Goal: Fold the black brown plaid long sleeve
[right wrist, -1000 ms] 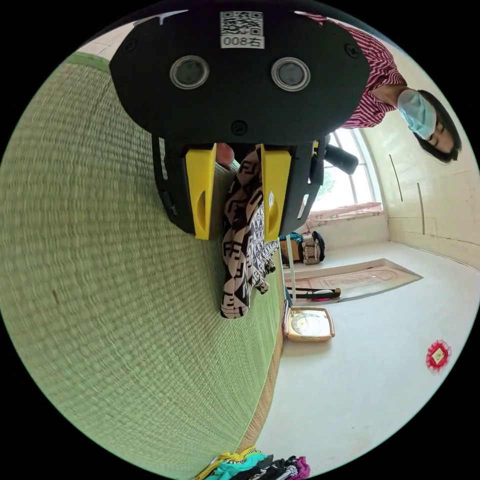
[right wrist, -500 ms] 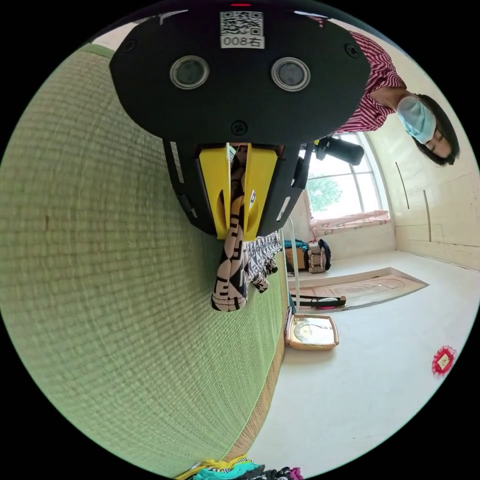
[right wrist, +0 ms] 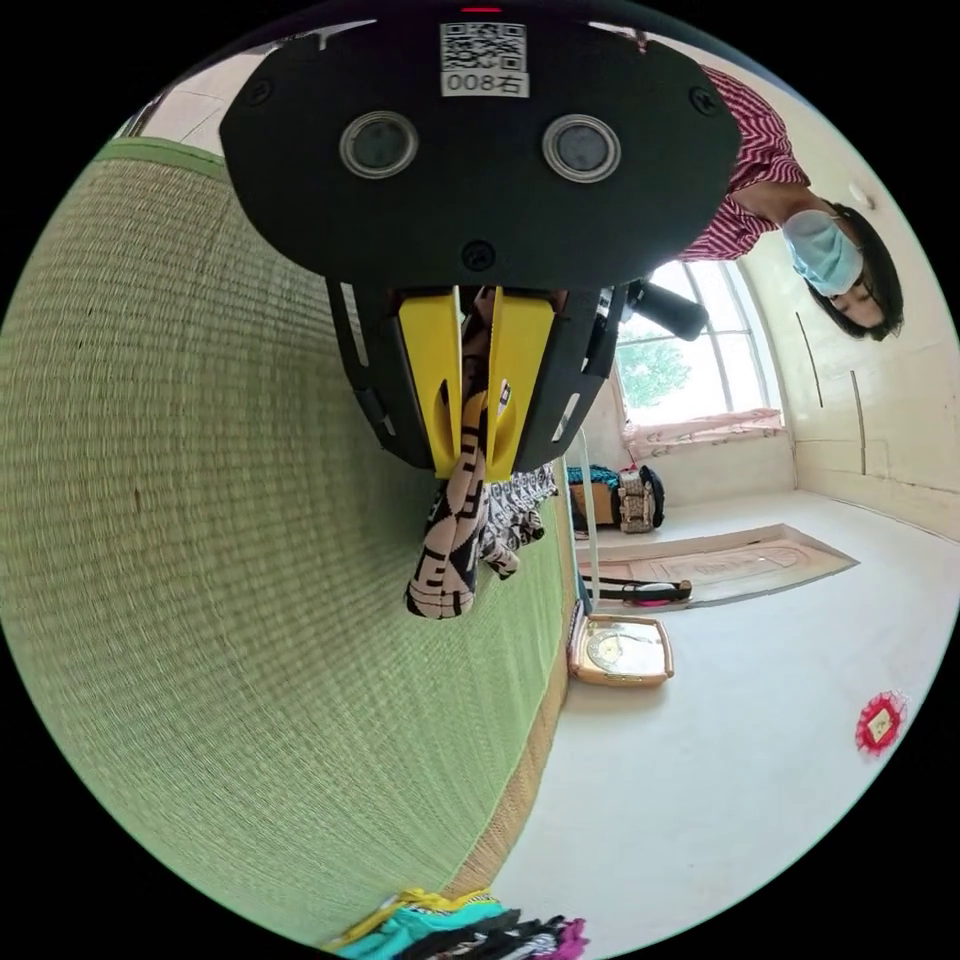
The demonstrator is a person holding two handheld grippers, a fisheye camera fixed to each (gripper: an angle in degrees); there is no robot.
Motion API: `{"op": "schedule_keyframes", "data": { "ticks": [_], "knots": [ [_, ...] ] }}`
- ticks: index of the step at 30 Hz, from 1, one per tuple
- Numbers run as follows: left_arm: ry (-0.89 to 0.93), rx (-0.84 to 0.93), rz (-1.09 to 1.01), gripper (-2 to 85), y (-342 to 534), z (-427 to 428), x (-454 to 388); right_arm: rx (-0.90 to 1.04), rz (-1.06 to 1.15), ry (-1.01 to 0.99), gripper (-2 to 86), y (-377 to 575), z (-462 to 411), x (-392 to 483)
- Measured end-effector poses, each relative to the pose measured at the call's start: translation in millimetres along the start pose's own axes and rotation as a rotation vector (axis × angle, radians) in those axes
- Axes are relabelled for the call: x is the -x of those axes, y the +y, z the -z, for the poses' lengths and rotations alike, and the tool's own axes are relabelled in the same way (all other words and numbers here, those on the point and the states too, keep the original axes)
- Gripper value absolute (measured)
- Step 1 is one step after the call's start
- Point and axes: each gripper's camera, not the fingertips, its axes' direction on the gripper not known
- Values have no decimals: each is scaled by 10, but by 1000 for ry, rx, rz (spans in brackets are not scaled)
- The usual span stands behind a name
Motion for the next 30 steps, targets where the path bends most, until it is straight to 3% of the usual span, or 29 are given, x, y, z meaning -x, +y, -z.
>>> {"op": "schedule_keyframes", "data": {
  "ticks": [11,23,30],
  "knots": [
    [103,-259,123,18,414,1720,251,-65,162,21,21,115,-575,528],
    [168,-581,539,17,1719,3323,1028,119,304,132,26,-106,-2675,792],
    [148,-654,654,18,2159,3882,1204,215,335,226,27,-178,-3782,558]
  ]
}}
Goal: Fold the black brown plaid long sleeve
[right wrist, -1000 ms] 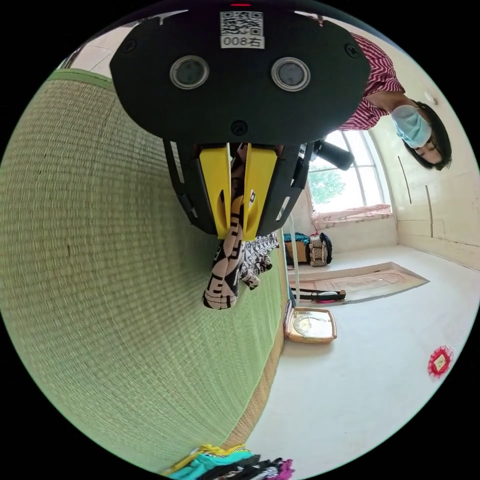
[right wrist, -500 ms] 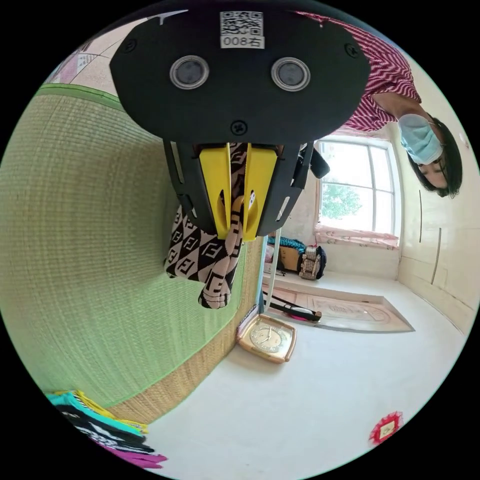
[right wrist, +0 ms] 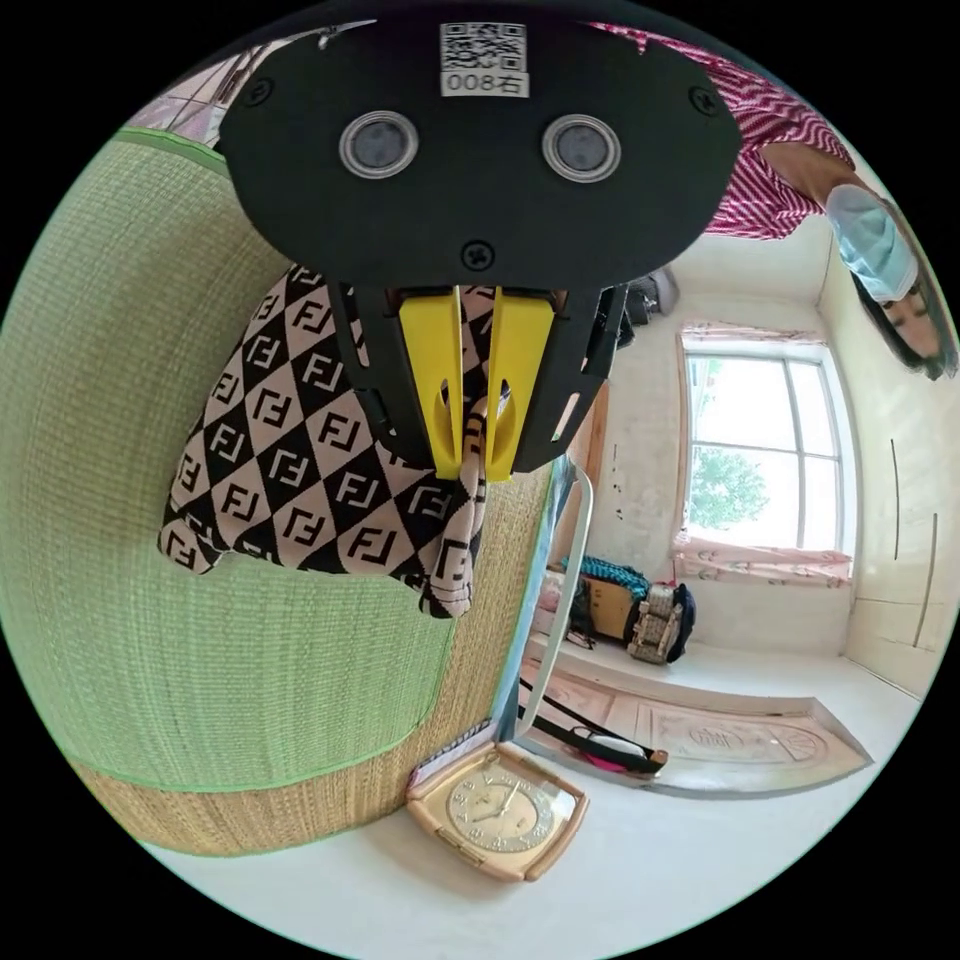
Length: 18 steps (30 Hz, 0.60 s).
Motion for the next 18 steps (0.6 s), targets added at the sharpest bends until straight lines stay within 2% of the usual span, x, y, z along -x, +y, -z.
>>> {"op": "schedule_keyframes", "data": {
  "ticks": [14,18],
  "knots": [
    [-13,-89,182,18,-222,822,240,104,-19,93,28,-257,-1353,-708],
    [-35,-57,232,19,-250,897,317,150,-22,137,33,-349,-1668,-982]
  ]
}}
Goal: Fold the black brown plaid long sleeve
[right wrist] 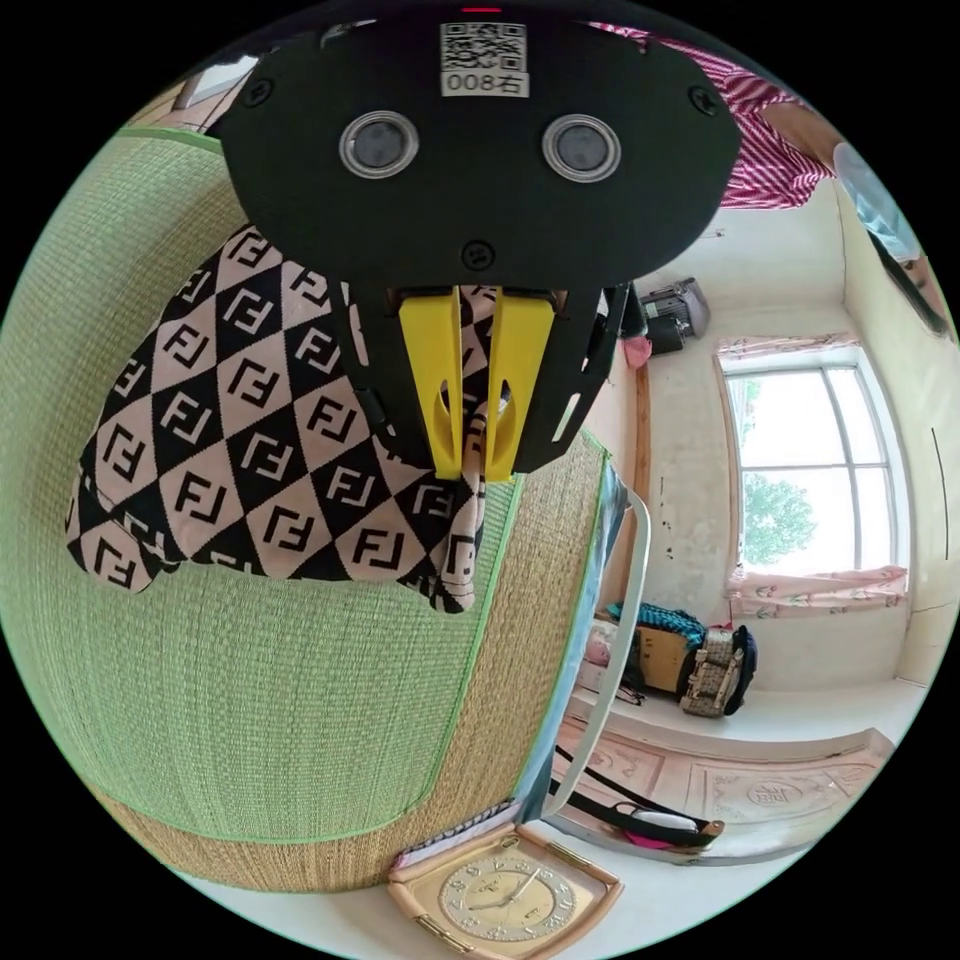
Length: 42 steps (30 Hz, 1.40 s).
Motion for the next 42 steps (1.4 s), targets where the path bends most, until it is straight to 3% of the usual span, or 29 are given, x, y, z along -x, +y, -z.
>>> {"op": "schedule_keyframes", "data": {
  "ticks": [11,18,25,29,33,36,38,42],
  "knots": [
    [-20,28,35,11,53,244,-26,34,3,-72,61,-71,-239,-633],
    [-67,9,-86,2,213,448,-328,1,59,-162,15,32,-128,-832],
    [-233,93,-182,1,129,97,-399,111,26,-34,2,-287,-534,-1146],
    [-218,71,-223,3,261,78,-546,117,13,-65,1,-316,-500,-1246],
    [-183,67,-312,9,331,-5,-736,70,82,-103,1,-156,-174,-1123],
    [-266,97,-304,9,324,-163,-707,46,142,-137,1,107,106,-1005],
    [-360,138,-273,4,342,-294,-540,62,171,-132,1,327,196,-949],
    [-338,133,-265,3,445,-351,-456,164,141,-88,1,664,-63,-1048]
  ]
}}
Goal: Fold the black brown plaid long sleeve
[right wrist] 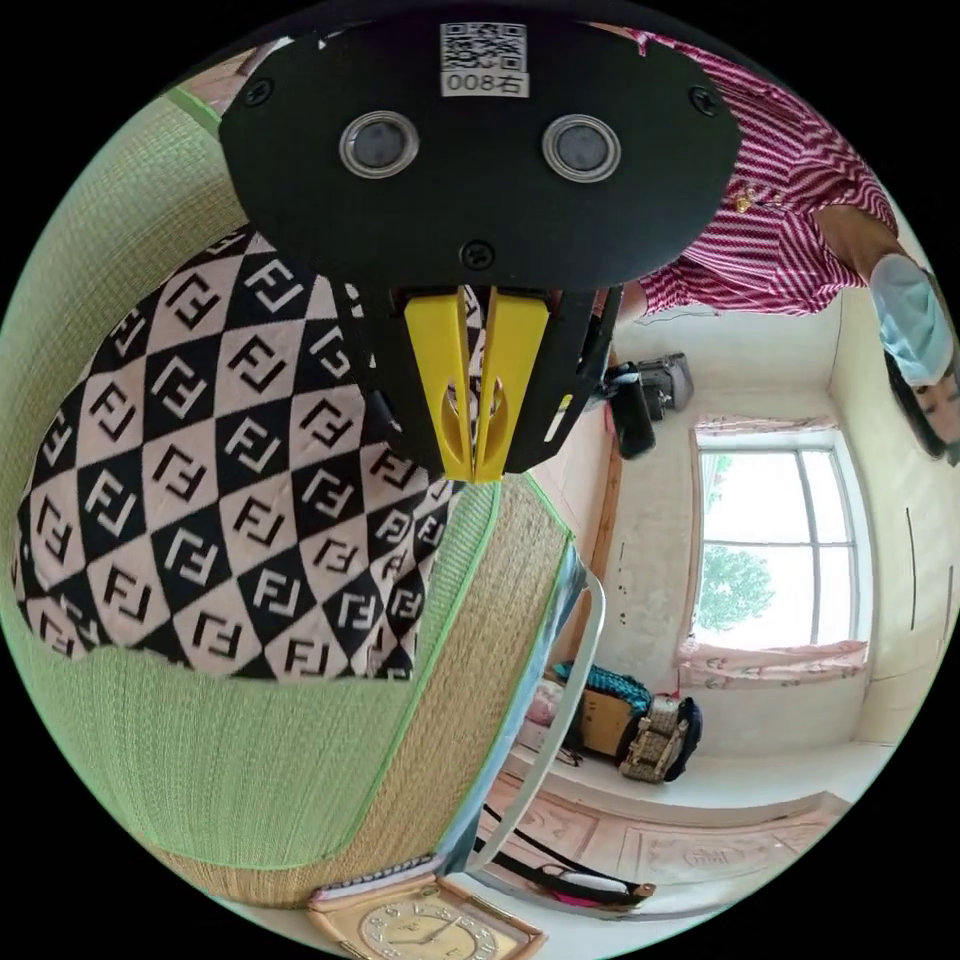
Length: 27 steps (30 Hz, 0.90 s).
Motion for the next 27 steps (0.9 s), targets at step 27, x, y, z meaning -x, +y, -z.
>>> {"op": "schedule_keyframes", "data": {
  "ticks": [27],
  "knots": [
    [-68,-1,-130,20,529,-352,-748,-243,-112,-159,1,1795,1307,5]
  ]
}}
